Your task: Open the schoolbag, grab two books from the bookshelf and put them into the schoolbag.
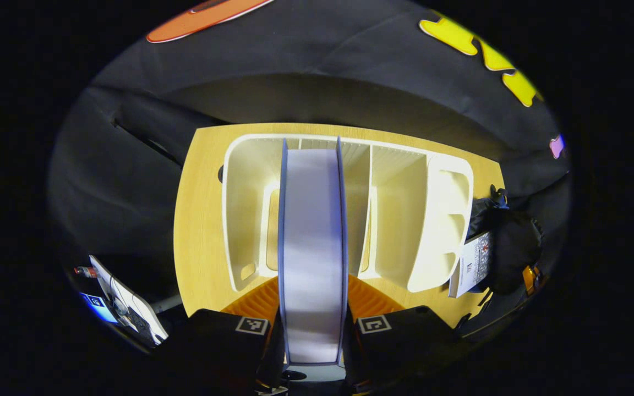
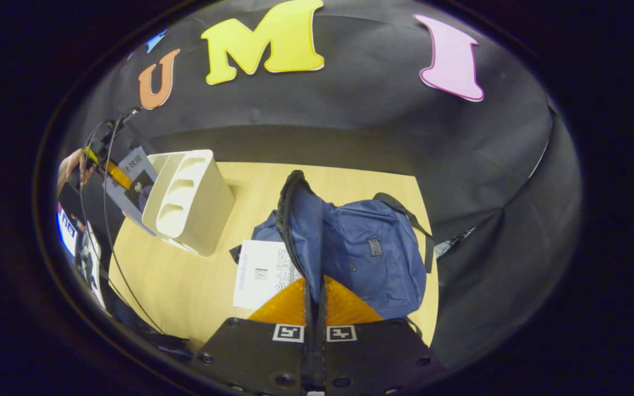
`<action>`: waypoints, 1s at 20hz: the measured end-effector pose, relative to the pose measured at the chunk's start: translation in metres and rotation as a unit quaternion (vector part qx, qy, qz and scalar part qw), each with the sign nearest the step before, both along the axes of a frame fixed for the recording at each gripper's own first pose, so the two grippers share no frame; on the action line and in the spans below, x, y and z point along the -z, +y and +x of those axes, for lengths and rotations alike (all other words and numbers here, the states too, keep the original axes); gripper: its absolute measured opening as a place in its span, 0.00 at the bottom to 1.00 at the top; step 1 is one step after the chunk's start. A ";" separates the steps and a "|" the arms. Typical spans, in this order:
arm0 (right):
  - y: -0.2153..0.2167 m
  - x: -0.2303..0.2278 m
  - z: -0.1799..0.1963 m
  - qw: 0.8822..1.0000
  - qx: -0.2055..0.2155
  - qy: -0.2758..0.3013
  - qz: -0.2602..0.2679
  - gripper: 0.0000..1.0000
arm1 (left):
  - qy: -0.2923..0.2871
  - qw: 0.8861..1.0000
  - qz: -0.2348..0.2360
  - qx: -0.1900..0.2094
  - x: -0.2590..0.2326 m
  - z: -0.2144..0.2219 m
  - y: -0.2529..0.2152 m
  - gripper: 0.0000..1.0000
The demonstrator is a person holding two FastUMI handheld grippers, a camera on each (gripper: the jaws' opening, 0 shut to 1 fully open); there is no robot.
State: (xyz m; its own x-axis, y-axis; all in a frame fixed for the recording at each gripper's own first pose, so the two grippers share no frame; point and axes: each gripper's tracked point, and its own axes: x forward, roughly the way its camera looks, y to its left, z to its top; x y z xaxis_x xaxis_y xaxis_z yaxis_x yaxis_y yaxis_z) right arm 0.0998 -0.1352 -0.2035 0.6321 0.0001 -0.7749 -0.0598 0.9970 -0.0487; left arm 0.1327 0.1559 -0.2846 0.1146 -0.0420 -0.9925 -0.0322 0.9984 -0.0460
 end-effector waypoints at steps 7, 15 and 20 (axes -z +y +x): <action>0.007 0.003 -0.004 1.000 -0.009 -0.004 -0.001 0.00 | -0.039 0.998 -0.054 -0.017 -0.076 -0.061 0.004 0.42; 0.003 0.004 -0.008 1.000 -0.003 -0.009 -0.006 0.00 | -0.119 0.965 -0.210 -0.098 -0.165 -0.137 -0.039 0.42; 0.001 0.005 -0.009 1.000 0.001 -0.010 -0.009 0.00 | -0.132 0.941 -0.295 -0.102 -0.174 -0.151 -0.091 0.42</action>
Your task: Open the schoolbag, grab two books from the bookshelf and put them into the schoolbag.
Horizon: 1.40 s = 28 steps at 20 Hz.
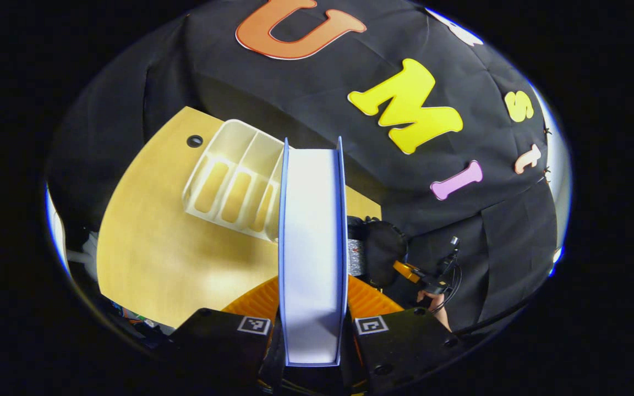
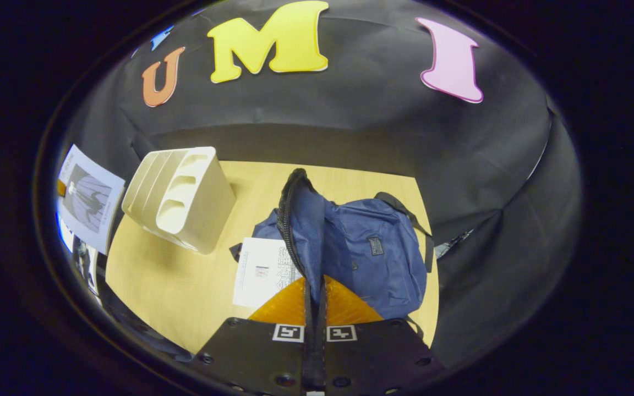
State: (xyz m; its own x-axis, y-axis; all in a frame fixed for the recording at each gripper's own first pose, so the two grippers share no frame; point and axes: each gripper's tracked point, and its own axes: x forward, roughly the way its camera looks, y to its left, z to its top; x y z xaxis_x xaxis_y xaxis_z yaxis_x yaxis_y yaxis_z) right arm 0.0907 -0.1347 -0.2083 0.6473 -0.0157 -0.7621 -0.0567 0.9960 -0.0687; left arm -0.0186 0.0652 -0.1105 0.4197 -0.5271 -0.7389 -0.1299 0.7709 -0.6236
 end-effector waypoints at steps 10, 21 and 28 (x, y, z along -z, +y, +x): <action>-0.018 -0.007 0.000 1.000 0.008 -0.005 -0.012 0.00 | -0.002 0.989 -0.130 0.064 0.063 0.004 -0.161 0.42; -0.032 -0.012 -0.001 1.000 0.010 -0.002 -0.006 0.00 | 0.020 0.993 -0.112 0.039 0.178 0.021 -0.278 0.41; -0.034 -0.014 0.001 1.000 0.004 0.001 -0.005 0.03 | 0.032 0.989 -0.139 0.030 0.214 0.039 -0.325 0.42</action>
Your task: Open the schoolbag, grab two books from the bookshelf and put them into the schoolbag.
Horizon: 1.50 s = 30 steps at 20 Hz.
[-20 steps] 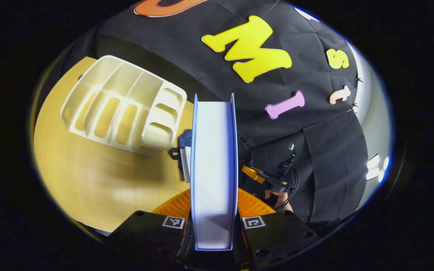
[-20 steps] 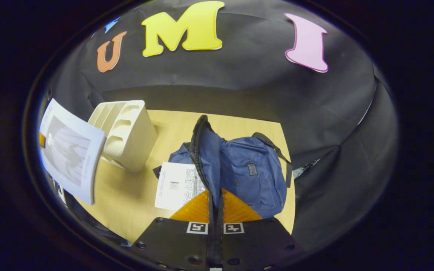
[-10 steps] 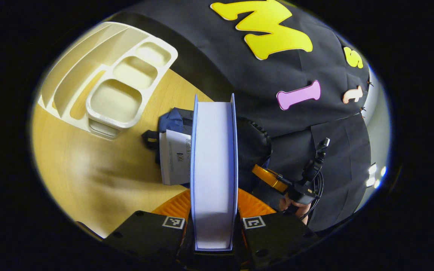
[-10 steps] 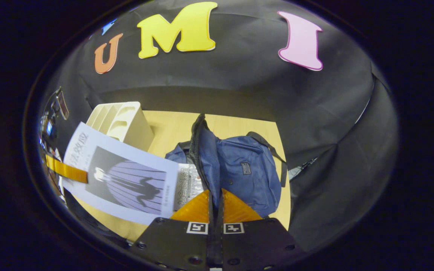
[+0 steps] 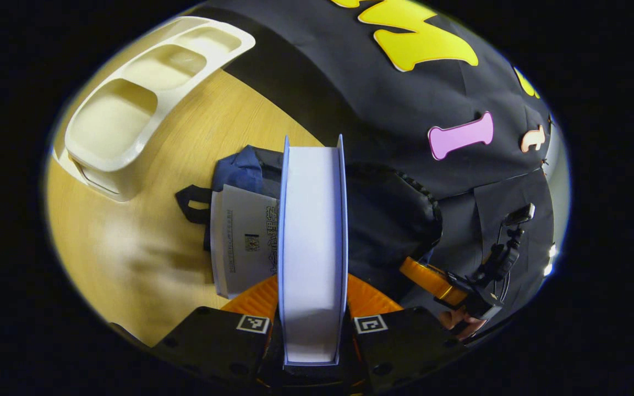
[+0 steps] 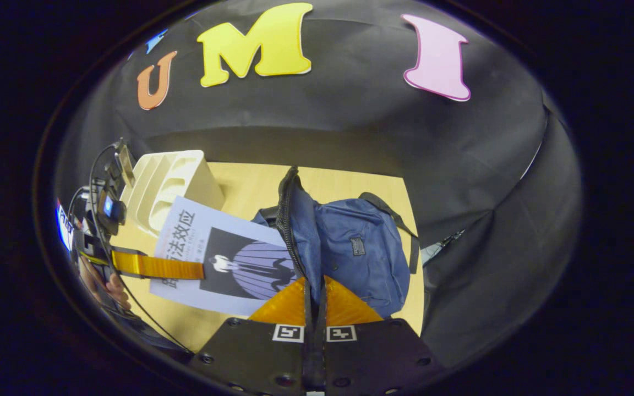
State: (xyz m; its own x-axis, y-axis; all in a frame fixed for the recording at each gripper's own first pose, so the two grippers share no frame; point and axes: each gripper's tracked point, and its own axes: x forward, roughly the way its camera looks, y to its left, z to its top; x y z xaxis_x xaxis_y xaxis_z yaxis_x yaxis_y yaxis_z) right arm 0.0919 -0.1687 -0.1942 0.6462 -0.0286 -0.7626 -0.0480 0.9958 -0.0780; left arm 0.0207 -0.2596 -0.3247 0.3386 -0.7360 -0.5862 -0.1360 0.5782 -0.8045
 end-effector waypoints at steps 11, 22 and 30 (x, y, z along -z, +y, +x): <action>0.024 -0.009 0.002 0.999 -0.035 -0.006 -0.011 0.00 | 0.012 0.999 -0.044 -0.029 0.036 0.018 -0.030 0.42; 0.041 -0.002 0.002 0.999 -0.051 0.001 -0.009 0.03 | 0.008 0.978 0.205 0.035 0.079 0.001 0.019 0.97; 0.054 0.001 0.000 0.998 -0.058 0.004 -0.011 0.03 | -0.109 0.928 0.356 0.026 0.023 0.029 0.066 0.96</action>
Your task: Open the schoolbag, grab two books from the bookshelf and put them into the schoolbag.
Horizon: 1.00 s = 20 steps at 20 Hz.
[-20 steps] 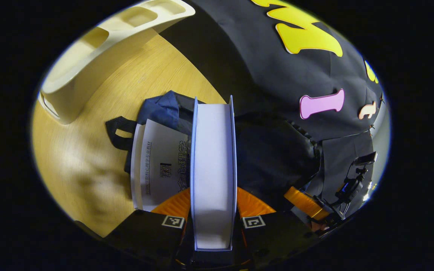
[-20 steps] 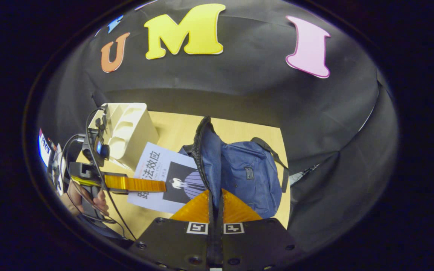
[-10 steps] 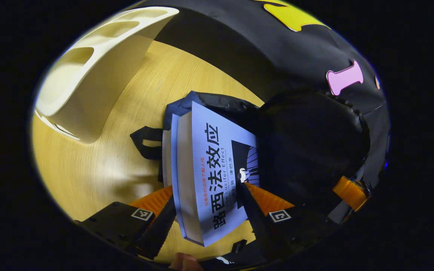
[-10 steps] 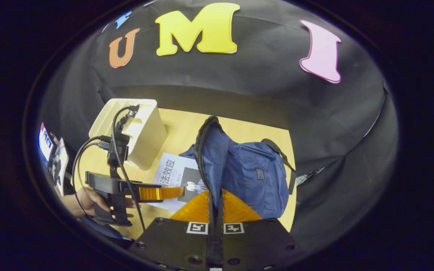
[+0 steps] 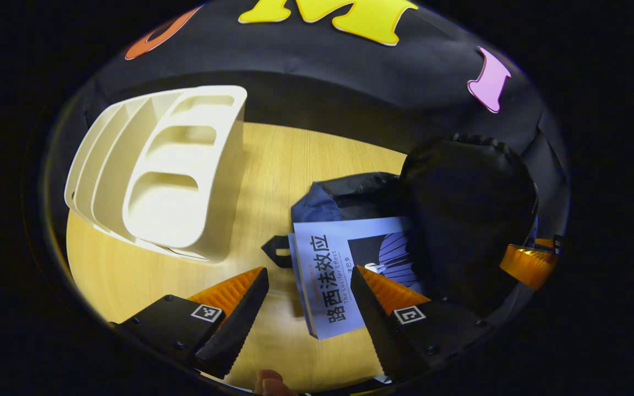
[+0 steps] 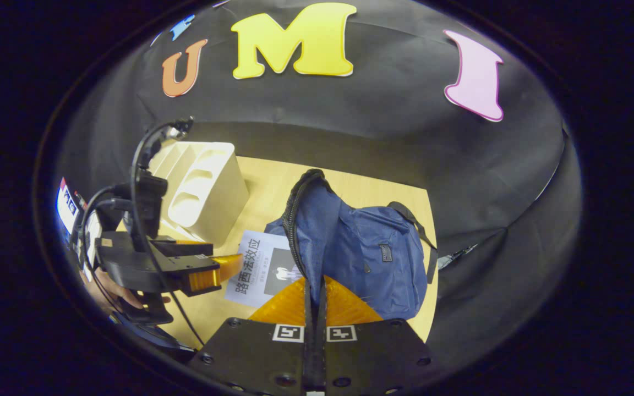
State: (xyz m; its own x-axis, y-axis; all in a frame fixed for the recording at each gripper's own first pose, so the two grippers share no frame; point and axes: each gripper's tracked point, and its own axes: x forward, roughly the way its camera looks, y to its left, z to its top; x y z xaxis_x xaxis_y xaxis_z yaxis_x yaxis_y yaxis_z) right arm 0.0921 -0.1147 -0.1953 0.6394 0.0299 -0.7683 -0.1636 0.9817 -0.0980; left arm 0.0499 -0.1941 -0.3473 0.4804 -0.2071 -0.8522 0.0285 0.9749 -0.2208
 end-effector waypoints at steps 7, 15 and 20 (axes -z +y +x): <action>0.021 0.011 -0.003 1.000 -0.011 0.007 -0.003 0.00 | -0.180 0.982 0.048 -0.028 -0.096 0.012 0.052 0.97; 0.033 0.020 -0.006 1.000 -0.010 0.014 -0.007 0.00 | -0.284 0.956 0.055 -0.044 -0.169 -0.001 0.085 0.99; 0.049 0.035 -0.005 1.000 -0.013 0.026 -0.006 0.00 | -0.328 0.941 0.061 -0.053 -0.197 -0.011 0.104 0.99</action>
